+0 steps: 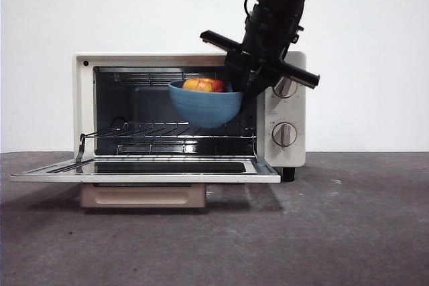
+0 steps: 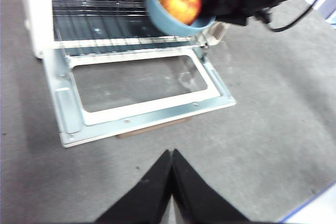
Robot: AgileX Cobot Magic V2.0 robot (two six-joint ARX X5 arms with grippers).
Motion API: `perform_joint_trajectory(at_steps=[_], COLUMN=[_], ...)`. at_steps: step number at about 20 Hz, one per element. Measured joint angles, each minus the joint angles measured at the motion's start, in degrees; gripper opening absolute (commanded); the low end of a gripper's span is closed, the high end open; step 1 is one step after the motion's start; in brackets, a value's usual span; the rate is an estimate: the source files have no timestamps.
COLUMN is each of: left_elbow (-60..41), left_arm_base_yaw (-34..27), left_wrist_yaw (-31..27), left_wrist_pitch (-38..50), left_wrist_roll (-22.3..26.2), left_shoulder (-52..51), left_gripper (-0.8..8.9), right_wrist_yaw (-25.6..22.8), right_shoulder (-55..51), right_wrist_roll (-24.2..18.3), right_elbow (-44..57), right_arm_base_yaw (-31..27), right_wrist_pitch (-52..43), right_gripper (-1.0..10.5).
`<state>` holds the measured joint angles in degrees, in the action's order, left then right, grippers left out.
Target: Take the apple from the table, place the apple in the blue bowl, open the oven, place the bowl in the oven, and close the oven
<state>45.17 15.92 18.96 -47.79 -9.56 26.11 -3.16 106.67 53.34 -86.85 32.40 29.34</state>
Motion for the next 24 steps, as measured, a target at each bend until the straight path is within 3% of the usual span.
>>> perform_joint_trajectory(at_steps=[7, 13, 18, 24], left_elbow=[0.00, 0.00, 0.00, 0.00], left_arm_base_yaw=[0.00, 0.00, 0.00, 0.00], left_wrist_yaw=[0.46, 0.50, 0.90, 0.90], left_wrist_pitch=[-0.02, -0.02, -0.07, -0.50], left_wrist_roll=[0.00, 0.00, 0.00, 0.02], left_shoulder=[0.00, 0.00, 0.00, 0.00], left_gripper=[0.07, 0.07, 0.07, 0.07], right_wrist_yaw=[-1.60, -1.57, -1.38, -1.38], right_shoulder=[0.76, 0.76, 0.76, 0.61], right_wrist_roll=[0.96, 0.98, 0.92, -1.53], right_elbow=[0.00, -0.04, -0.13, -0.13], right_arm_base_yaw=[0.22, 0.59, 0.61, 0.61], right_wrist_pitch=[-1.60, -2.23, -2.25, -2.36], right_gripper=[0.0, 1.1, 1.2, 1.4])
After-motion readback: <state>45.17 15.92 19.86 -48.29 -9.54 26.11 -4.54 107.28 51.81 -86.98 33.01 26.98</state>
